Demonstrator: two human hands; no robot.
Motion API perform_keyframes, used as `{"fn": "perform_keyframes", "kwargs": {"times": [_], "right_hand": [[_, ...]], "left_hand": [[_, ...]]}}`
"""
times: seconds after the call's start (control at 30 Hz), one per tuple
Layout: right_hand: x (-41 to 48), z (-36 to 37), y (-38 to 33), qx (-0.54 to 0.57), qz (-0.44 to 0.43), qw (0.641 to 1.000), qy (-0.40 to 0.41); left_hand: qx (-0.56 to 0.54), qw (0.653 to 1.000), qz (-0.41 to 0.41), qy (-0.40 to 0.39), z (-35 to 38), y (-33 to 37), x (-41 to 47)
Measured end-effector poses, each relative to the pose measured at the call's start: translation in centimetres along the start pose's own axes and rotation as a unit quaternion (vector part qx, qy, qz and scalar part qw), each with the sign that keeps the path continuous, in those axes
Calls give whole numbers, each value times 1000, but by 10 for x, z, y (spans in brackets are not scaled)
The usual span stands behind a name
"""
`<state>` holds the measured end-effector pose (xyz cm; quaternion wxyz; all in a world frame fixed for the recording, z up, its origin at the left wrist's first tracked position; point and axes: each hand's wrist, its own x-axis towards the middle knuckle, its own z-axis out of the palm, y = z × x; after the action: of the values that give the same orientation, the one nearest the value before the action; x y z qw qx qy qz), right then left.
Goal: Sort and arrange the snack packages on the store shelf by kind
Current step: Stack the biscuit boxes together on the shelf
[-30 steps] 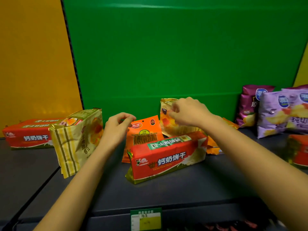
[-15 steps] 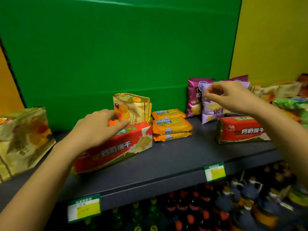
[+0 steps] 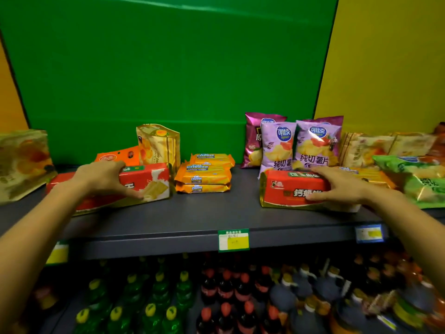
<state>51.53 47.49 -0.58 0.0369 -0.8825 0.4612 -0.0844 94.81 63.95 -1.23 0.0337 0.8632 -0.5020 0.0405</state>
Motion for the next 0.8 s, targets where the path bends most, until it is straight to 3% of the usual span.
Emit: {"fn": "perform_keyframes", "kwargs": {"times": [0.17,0.43,0.6,0.8], "right_hand": [[5,1,8,-28,-9,1000,-6],[3,0,3,-83,-5,995,50],[6,-14,-34,-66,-67,987,130],[7,-26,-109,-2,-141,977,159]], "left_hand": [[3,1000,2,22,-1,7,-11],[14,978,31,207,12,8,-43],[-48,957,4,286,-11,-5,-65],[-31,951,-4,307,-36,-42,-106]]}}
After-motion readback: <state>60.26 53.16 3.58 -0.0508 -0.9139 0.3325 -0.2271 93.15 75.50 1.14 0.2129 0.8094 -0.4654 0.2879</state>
